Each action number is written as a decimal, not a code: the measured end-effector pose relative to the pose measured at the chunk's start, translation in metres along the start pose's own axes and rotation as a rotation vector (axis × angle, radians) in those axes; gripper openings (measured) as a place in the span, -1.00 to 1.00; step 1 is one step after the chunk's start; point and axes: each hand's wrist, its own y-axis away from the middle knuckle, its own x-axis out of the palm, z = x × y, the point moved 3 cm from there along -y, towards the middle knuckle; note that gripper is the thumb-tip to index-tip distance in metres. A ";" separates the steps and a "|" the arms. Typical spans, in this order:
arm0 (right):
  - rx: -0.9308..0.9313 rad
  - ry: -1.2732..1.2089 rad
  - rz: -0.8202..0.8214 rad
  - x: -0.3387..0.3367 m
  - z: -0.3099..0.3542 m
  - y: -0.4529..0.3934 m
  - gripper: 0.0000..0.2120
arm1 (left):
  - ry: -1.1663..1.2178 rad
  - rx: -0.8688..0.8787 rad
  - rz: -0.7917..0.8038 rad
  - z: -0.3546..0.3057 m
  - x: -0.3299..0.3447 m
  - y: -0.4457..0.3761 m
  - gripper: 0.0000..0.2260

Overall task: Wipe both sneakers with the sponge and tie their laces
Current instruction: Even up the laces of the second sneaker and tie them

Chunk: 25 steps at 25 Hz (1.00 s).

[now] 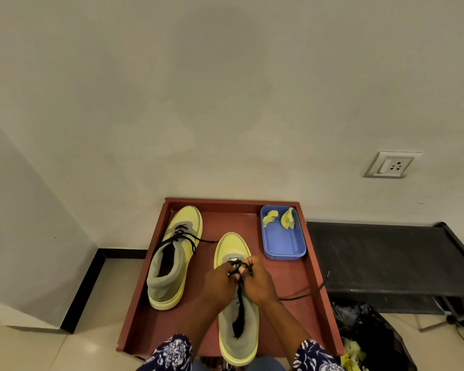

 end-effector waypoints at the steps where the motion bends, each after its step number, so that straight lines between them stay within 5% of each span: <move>1: 0.002 -0.004 0.003 0.001 0.000 0.000 -0.92 | -0.002 0.001 -0.024 -0.001 -0.001 0.000 -0.81; 6: 0.004 -0.030 0.009 0.001 0.002 0.002 -0.95 | 0.046 -0.049 -0.042 0.000 -0.004 0.003 -0.95; 9: 0.039 -0.084 0.024 0.003 0.002 0.003 -0.95 | 0.110 -0.093 -0.018 0.002 -0.008 0.001 -0.81; 11: 0.064 -0.146 0.024 0.005 0.000 0.003 -0.91 | 0.144 -0.110 0.001 0.004 -0.007 -0.001 -0.99; 14: 0.081 -0.186 0.006 0.006 -0.003 0.002 -0.86 | 0.259 -0.154 0.048 0.011 -0.003 -0.006 -0.98; 16: 0.065 -0.170 -0.010 0.005 -0.003 0.003 -0.88 | 0.375 -0.200 0.117 0.015 0.001 -0.010 -0.82; 25: 0.058 -0.130 -0.058 -0.001 0.002 0.006 -0.96 | 0.406 -0.231 0.291 0.004 0.003 -0.007 -0.74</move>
